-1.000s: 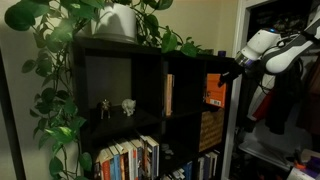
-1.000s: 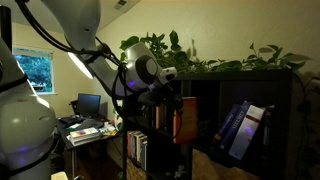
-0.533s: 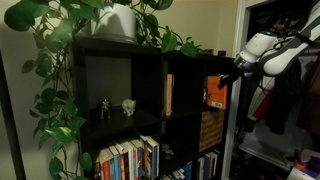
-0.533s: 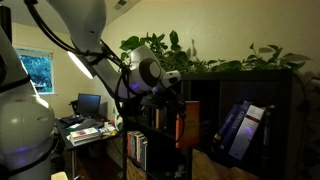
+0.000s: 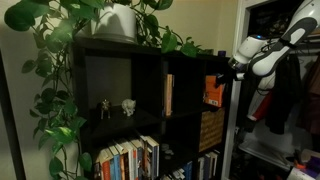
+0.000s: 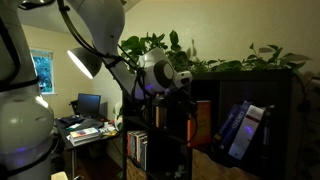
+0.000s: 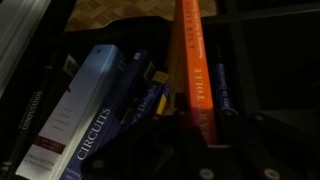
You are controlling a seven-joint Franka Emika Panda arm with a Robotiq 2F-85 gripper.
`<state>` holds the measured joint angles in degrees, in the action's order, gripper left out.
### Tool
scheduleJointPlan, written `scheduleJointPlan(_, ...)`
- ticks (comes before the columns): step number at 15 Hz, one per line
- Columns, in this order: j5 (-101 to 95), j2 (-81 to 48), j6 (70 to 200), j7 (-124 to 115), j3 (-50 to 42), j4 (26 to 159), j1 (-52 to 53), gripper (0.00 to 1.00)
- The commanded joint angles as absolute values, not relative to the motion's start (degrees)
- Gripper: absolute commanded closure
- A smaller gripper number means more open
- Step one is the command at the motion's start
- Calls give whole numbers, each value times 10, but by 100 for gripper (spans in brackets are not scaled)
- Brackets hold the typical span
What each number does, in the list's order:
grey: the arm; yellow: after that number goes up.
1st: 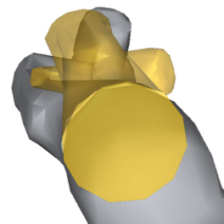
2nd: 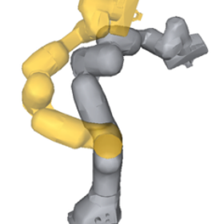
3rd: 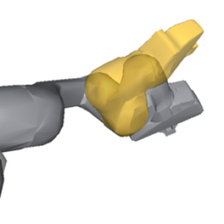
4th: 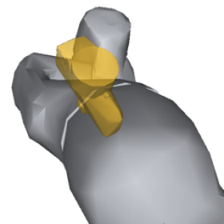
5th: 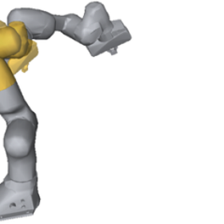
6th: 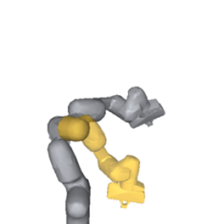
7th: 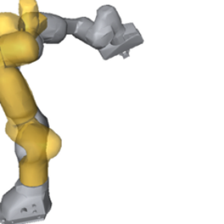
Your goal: Pick up the orange book from the upper middle shelf and place it on the upper right shelf
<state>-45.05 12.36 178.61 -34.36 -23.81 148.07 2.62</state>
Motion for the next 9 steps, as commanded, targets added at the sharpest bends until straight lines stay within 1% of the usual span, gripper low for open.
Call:
scheduleJointPlan(1, -410, 85, 1823, -356, -246, 1449, 39, 94)
scheduleJointPlan(9, -336, -26, 1924, -356, -251, 1396, 30, 94)
